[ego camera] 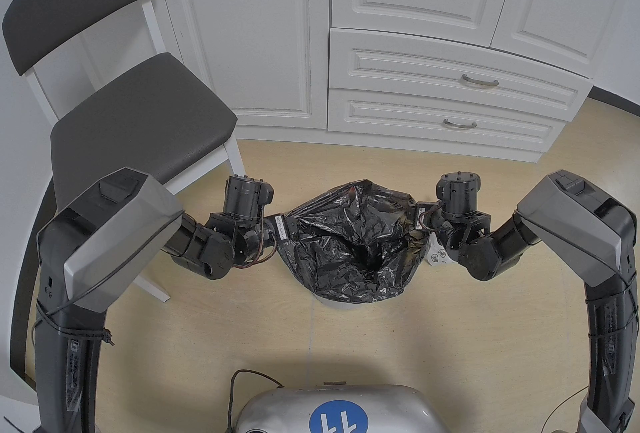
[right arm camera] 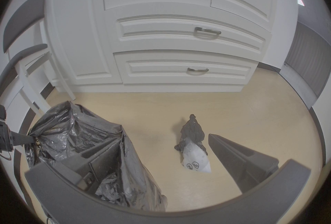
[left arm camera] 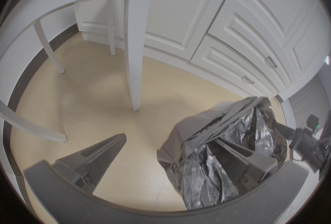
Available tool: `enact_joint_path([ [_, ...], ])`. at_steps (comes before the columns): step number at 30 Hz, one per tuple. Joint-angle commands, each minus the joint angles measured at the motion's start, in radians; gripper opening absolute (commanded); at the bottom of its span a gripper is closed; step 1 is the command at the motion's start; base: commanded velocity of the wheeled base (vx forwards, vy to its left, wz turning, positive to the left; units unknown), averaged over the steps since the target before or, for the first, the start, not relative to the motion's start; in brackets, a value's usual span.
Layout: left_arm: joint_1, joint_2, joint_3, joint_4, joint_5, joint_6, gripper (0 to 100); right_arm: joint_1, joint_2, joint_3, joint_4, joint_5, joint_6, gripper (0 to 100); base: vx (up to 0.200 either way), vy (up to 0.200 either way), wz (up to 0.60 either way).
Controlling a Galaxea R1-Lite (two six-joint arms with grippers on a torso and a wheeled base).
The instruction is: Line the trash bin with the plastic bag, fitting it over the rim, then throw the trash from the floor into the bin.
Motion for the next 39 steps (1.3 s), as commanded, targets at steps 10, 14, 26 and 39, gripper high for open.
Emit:
enact_joint_path([
  [10, 0.015, 0.129, -0.19, 0.074, 0.097, -0.068, 100, -0.039, 0.144, -0.131, -0.034, 0.012, 0.105, 100, 0.0, 0.0, 0.0],
  [14, 0.022, 0.171, -0.258, 0.08, 0.14, -0.079, 100, -0.048, 0.146, -0.139, -0.035, 0.015, 0.12, 100, 0.0, 0.0, 0.0],
  [26, 0.013, 0.192, -0.316, 0.065, 0.146, -0.137, 100, -0.05, 0.232, -0.257, -0.025, 0.021, 0.203, 100, 0.0, 0.0, 0.0],
  [39, 0.001, 0.269, -0.41, 0.082, 0.212, -0.133, 100, -0.045, 0.297, -0.317, -0.017, 0.021, 0.236, 100, 0.0, 0.0, 0.0],
])
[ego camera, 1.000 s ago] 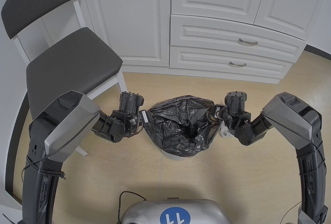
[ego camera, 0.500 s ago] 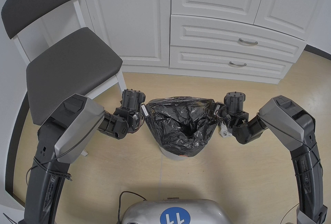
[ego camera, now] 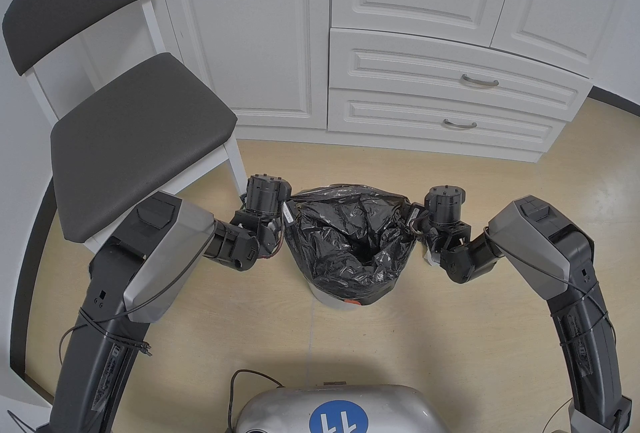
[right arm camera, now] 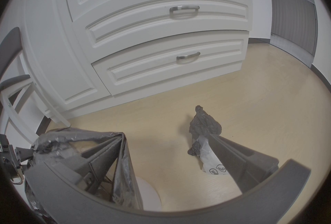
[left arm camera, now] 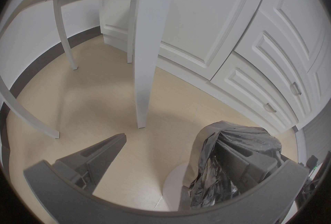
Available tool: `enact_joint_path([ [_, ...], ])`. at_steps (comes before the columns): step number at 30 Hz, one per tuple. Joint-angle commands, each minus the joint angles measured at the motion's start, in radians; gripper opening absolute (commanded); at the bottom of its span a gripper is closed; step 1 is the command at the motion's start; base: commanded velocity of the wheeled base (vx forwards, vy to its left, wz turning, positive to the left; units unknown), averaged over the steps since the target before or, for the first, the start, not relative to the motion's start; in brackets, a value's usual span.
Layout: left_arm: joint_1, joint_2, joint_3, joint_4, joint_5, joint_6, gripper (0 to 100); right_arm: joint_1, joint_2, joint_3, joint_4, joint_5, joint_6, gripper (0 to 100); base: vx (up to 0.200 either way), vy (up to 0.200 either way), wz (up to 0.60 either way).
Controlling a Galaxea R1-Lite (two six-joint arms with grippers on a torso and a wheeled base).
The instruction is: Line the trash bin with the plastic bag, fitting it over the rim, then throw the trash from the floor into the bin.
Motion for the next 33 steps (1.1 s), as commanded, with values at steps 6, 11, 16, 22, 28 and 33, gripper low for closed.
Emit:
enact_joint_path([
  [6, -0.002, 0.026, -0.011, 0.063, 0.002, 0.01, 100, -0.002, 0.032, -0.008, 0.014, 0.0, -0.001, 100, 0.0, 0.0, 0.0],
  [11, -0.01, 0.029, -0.014, 0.115, 0.002, 0.01, 100, 0.0, 0.037, -0.013, 0.04, 0.0, 0.001, 100, 0.0, 0.0, 0.0],
  [16, -0.013, 0.031, -0.016, 0.149, 0.002, 0.01, 100, -0.003, 0.047, -0.014, 0.049, -0.002, -0.002, 100, 0.0, 0.0, 0.0],
  [22, -0.013, 0.029, -0.039, 0.152, 0.002, -0.001, 100, 0.0, 0.047, -0.013, 0.055, -0.002, -0.002, 100, 0.0, 0.0, 0.0],
  [28, -0.013, 0.003, -0.04, 0.144, 0.004, -0.012, 100, 0.003, -0.026, 0.045, 0.054, 0.0, -0.004, 100, 0.0, 0.0, 0.0],
  [33, -0.013, -0.014, -0.043, 0.141, 0.004, -0.039, 100, 0.009, -0.02, 0.021, 0.04, 0.0, 0.004, 100, 0.0, 0.0, 0.0],
])
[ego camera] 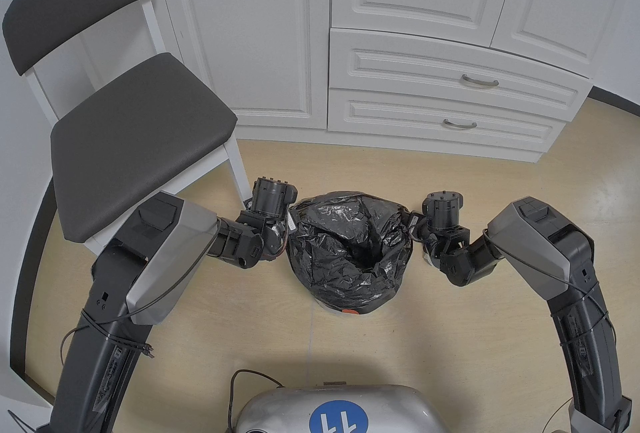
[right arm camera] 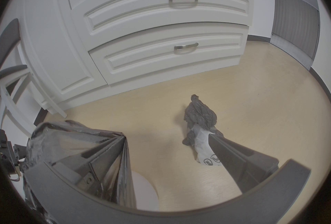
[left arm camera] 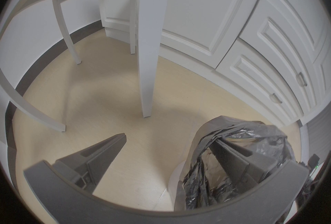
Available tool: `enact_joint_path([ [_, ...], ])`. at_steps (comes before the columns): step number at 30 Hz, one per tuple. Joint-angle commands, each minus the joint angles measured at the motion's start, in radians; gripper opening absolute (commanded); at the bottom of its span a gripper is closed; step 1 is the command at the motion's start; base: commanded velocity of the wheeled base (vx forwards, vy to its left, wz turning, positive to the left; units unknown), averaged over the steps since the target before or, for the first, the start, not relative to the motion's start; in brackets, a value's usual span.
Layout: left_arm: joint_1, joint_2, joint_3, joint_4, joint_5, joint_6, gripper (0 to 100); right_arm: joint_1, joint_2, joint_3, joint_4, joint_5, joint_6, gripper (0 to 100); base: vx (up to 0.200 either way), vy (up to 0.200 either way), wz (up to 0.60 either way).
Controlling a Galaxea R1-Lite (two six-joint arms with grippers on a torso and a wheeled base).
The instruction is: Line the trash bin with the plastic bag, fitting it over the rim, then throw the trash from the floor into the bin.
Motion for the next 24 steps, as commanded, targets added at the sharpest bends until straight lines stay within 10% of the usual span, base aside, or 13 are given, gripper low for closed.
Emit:
enact_joint_path([
  [1, 0.0, -0.002, -0.036, -0.014, 0.002, -0.028, 100, 0.004, 0.026, -0.062, -0.005, -0.003, 0.02, 100, 0.0, 0.0, 0.0],
  [24, 0.0, 0.067, -0.135, 0.161, 0.059, -0.032, 100, -0.025, 0.086, -0.117, 0.1, -0.003, 0.03, 100, 0.0, 0.0, 0.0],
])
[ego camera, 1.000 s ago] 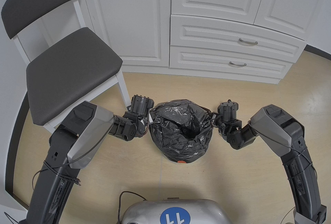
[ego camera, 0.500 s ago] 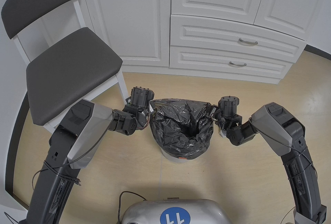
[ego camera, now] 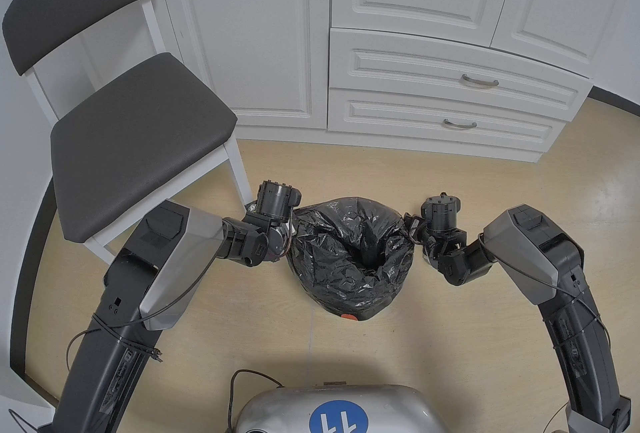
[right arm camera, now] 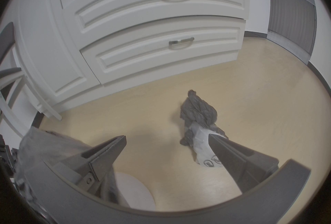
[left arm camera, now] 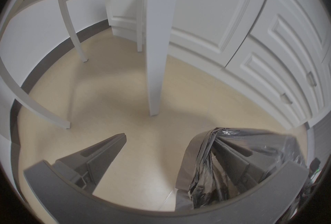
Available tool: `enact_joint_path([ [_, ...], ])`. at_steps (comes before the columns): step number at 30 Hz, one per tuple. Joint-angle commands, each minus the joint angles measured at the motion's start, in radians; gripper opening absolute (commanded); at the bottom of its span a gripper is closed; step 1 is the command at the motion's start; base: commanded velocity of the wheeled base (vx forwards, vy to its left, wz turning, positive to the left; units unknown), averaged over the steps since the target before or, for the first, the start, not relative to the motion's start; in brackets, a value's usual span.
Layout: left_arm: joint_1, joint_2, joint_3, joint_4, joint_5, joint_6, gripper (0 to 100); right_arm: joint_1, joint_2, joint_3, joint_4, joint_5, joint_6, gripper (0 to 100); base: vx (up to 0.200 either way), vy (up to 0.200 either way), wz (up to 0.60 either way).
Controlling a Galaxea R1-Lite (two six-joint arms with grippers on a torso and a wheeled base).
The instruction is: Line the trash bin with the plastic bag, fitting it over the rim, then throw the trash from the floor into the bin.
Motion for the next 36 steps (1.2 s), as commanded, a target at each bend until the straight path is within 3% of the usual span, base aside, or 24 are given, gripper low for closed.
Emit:
enact_joint_path([
  [1, -0.003, -0.007, 0.001, 0.06, 0.004, -0.001, 100, -0.002, -0.002, 0.011, 0.045, -0.001, -0.001, 100, 0.0, 0.0, 0.0],
  [9, 0.003, -0.078, 0.019, 0.082, 0.004, -0.009, 100, -0.009, -0.16, 0.128, 0.043, -0.004, -0.008, 100, 0.0, 0.0, 0.0],
  [12, 0.003, -0.119, 0.071, 0.096, 0.004, 0.008, 100, -0.011, -0.229, 0.211, 0.045, -0.008, -0.07, 100, 0.0, 0.0, 0.0],
  [13, 0.003, -0.174, 0.14, 0.096, -0.004, 0.025, 100, -0.015, -0.301, 0.3, 0.037, -0.01, -0.151, 100, 0.0, 0.0, 0.0],
  [14, 0.003, -0.2, 0.173, 0.099, -0.012, 0.039, 100, -0.015, -0.335, 0.337, 0.036, -0.007, -0.175, 100, 0.0, 0.0, 0.0],
  [20, 0.01, -0.28, 0.298, 0.091, -0.053, 0.12, 100, 0.011, -0.471, 0.458, 0.022, -0.002, -0.203, 100, 0.0, 0.0, 0.0],
  [25, 0.01, -0.305, 0.364, 0.088, -0.072, 0.171, 100, 0.12, -0.548, 0.554, 0.014, -0.002, -0.192, 100, 0.0, 0.0, 0.0],
  [30, 0.009, -0.306, 0.42, 0.096, -0.084, 0.218, 100, 0.27, -0.516, 0.65, -0.113, -0.016, -0.203, 100, 0.0, 0.0, 0.0],
  [36, -0.003, -0.271, 0.44, 0.092, -0.104, 0.238, 100, 0.333, -0.37, 0.642, -0.153, -0.06, -0.208, 100, 0.0, 0.0, 0.0],
])
